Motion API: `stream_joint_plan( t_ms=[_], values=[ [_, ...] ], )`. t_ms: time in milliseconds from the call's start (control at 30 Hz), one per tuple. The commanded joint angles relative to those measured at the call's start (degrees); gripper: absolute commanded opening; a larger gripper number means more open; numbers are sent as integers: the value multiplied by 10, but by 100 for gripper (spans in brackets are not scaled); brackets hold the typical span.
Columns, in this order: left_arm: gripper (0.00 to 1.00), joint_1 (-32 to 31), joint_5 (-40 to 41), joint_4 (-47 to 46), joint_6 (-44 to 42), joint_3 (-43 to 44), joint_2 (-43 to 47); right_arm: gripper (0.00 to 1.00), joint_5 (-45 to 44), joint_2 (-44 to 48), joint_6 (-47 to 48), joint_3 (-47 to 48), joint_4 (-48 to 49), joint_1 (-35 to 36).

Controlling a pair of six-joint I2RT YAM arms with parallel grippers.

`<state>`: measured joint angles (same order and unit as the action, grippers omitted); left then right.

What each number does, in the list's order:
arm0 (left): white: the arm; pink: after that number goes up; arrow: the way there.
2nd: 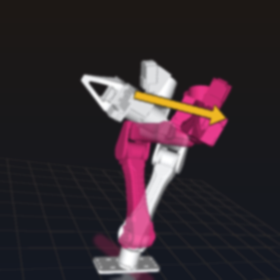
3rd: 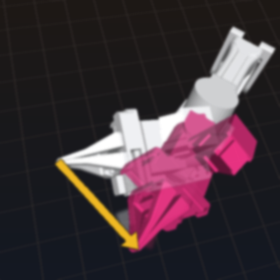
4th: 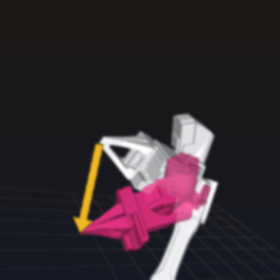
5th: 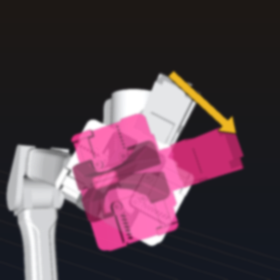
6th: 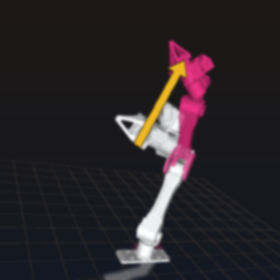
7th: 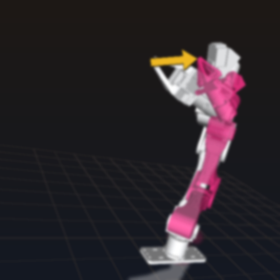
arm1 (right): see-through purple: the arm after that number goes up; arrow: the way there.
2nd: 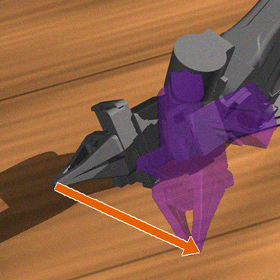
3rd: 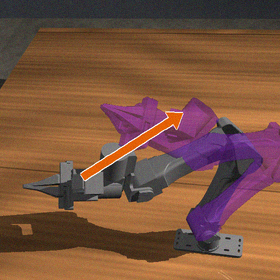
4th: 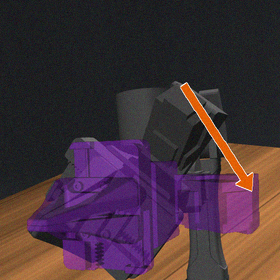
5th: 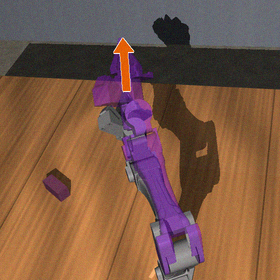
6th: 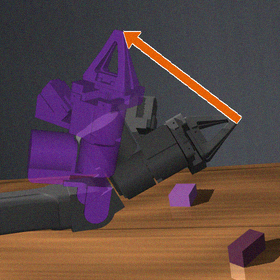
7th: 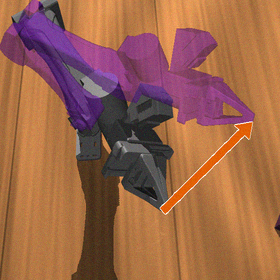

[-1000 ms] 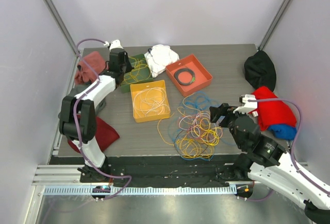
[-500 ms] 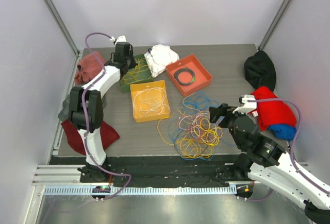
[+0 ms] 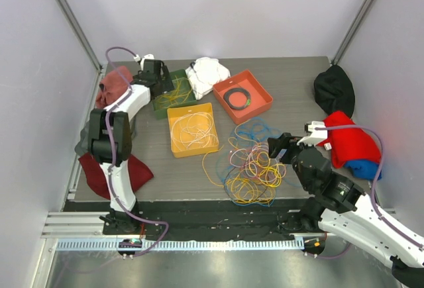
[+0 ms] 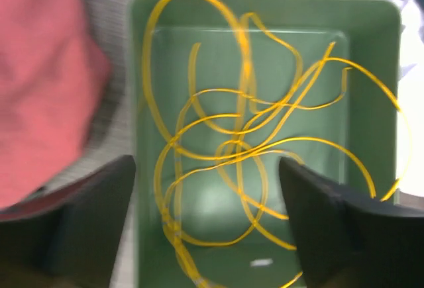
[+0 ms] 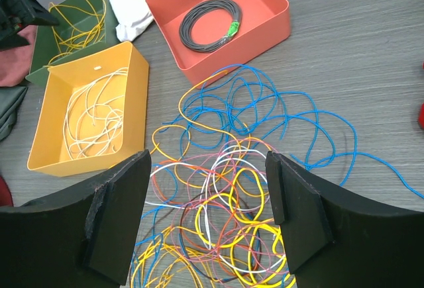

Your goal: Untangle the cables

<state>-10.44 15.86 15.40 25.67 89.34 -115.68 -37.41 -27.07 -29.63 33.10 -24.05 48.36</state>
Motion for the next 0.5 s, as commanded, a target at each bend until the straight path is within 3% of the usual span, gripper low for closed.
stream_joint_plan(
  t_ms=[0,167,267,467],
  values=[
    [100,8,8,-26,8,-24,97,78,-6,7,-1,11,18,1],
    [100,-12,-8,-42,26,-37,199,78,-1,3,-9,10,21,1],
    [100,-55,-7,-62,33,-73,263,78,5,-3,-17,5,27,2],
    [100,-253,7,-97,32,-172,304,77,20,-14,-33,-12,42,2]
  ],
)
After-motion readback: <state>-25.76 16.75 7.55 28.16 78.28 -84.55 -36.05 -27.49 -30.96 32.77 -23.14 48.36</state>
